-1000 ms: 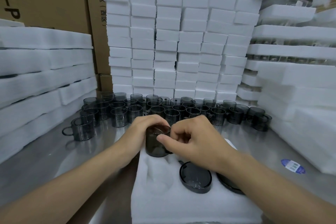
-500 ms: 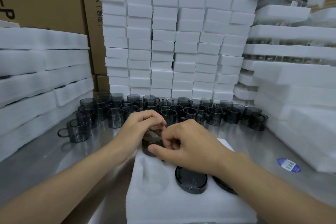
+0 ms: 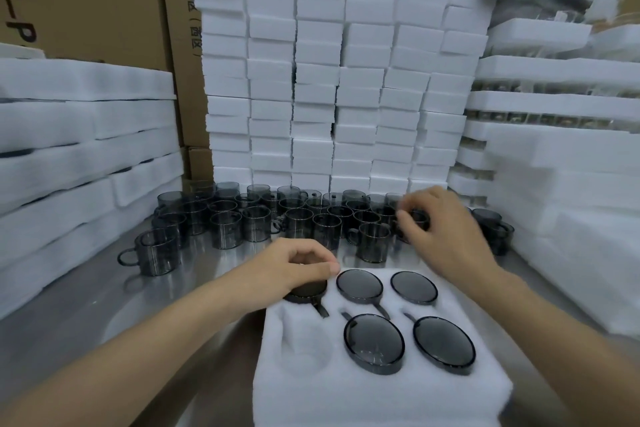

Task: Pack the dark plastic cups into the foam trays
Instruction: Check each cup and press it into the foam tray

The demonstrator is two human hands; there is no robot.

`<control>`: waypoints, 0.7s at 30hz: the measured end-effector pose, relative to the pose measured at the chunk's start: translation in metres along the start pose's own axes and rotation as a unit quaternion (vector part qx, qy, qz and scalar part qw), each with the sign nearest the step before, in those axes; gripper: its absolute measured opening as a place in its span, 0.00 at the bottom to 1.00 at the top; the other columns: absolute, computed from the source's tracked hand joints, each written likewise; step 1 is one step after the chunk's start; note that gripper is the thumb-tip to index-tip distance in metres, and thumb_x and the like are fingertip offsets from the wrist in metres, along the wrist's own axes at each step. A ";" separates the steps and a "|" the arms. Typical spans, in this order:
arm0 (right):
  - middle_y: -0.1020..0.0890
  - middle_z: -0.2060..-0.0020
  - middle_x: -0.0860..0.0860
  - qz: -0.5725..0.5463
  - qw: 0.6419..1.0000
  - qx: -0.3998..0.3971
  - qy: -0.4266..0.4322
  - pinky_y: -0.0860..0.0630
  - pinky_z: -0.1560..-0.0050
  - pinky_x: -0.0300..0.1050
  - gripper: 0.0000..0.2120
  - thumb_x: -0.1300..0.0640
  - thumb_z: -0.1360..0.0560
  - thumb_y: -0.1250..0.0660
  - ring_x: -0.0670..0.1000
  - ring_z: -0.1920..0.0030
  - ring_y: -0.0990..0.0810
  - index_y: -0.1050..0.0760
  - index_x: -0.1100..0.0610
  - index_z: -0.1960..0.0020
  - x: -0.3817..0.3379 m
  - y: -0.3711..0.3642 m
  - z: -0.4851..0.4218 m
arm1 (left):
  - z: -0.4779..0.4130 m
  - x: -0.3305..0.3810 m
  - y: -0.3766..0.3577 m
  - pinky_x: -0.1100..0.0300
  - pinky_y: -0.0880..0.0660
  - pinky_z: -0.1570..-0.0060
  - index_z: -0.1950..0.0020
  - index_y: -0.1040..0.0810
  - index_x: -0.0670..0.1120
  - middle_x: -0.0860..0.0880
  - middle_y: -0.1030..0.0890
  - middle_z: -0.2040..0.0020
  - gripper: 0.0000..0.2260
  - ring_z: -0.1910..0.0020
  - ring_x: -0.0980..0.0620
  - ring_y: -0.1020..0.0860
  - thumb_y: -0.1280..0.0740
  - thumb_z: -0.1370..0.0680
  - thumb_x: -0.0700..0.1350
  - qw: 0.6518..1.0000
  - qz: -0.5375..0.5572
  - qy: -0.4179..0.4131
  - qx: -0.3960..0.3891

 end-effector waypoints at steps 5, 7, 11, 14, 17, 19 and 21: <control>0.24 0.43 0.49 0.140 0.951 -0.229 -0.156 0.27 0.40 0.52 0.15 0.34 0.17 0.41 0.56 0.37 0.23 0.26 0.44 0.41 0.120 -0.057 0.030 | 0.000 -0.002 -0.002 0.70 0.23 0.49 0.44 0.12 0.47 0.45 0.13 0.47 0.07 0.53 0.59 0.17 0.26 0.18 0.49 1.000 0.009 0.007 0.002; 0.26 0.49 0.47 0.100 0.954 -0.232 -0.160 0.25 0.42 0.52 0.15 0.34 0.18 0.39 0.54 0.45 0.23 0.27 0.43 0.42 0.126 -0.062 0.033 | -0.001 -0.003 -0.002 0.70 0.23 0.48 0.44 0.12 0.46 0.44 0.12 0.47 0.07 0.53 0.59 0.17 0.26 0.18 0.48 1.000 0.016 0.011 0.007; 0.37 0.20 0.40 0.015 0.989 -0.132 -0.059 0.41 0.20 0.50 0.35 0.34 0.19 0.36 0.46 0.18 0.41 0.42 0.41 0.16 0.096 -0.056 0.021 | -0.001 -0.004 -0.002 0.69 0.23 0.46 0.45 0.12 0.46 0.44 0.12 0.46 0.07 0.51 0.59 0.16 0.26 0.18 0.47 0.999 0.026 0.016 0.013; 0.36 0.20 0.39 -0.041 0.959 -0.274 -0.054 0.39 0.21 0.52 0.35 0.34 0.19 0.37 0.43 0.23 0.37 0.49 0.30 0.17 0.078 -0.103 0.022 | 0.000 -0.005 -0.001 0.67 0.23 0.42 0.45 0.12 0.47 0.46 0.12 0.46 0.07 0.49 0.58 0.16 0.26 0.18 0.49 0.999 0.024 0.020 0.014; 0.22 0.30 0.40 -0.082 0.946 -0.295 -0.112 0.25 0.35 0.48 0.29 0.31 0.22 0.37 0.46 0.34 0.22 0.34 0.31 0.22 0.085 -0.124 0.022 | 0.000 -0.005 -0.001 0.64 0.24 0.38 0.44 0.12 0.48 0.48 0.12 0.46 0.08 0.46 0.56 0.15 0.26 0.18 0.50 0.999 0.024 0.020 0.014; 0.24 0.34 0.30 -0.065 0.964 -0.255 -0.038 0.24 0.38 0.47 0.34 0.24 0.27 0.34 0.41 0.38 0.22 0.41 0.22 0.24 0.082 -0.115 0.022 | 0.000 -0.005 -0.002 0.64 0.24 0.37 0.44 0.12 0.48 0.50 0.12 0.45 0.08 0.43 0.55 0.15 0.26 0.18 0.50 0.999 0.024 0.021 0.014; 0.30 0.29 0.26 -0.073 0.970 -0.230 0.016 0.28 0.39 0.49 0.44 0.21 0.30 0.33 0.37 0.35 0.26 0.52 0.21 0.21 0.074 -0.107 0.023 | 0.000 -0.005 -0.001 0.64 0.25 0.35 0.43 0.12 0.48 0.50 0.12 0.45 0.08 0.41 0.54 0.15 0.27 0.18 0.50 0.999 0.020 0.021 0.013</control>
Point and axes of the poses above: each hand's wrist, its own z-axis away from the middle knuckle, its own y-axis out of the back of the hand, x = y × z, the point moved 9 cm from there along -z, towards the middle knuckle
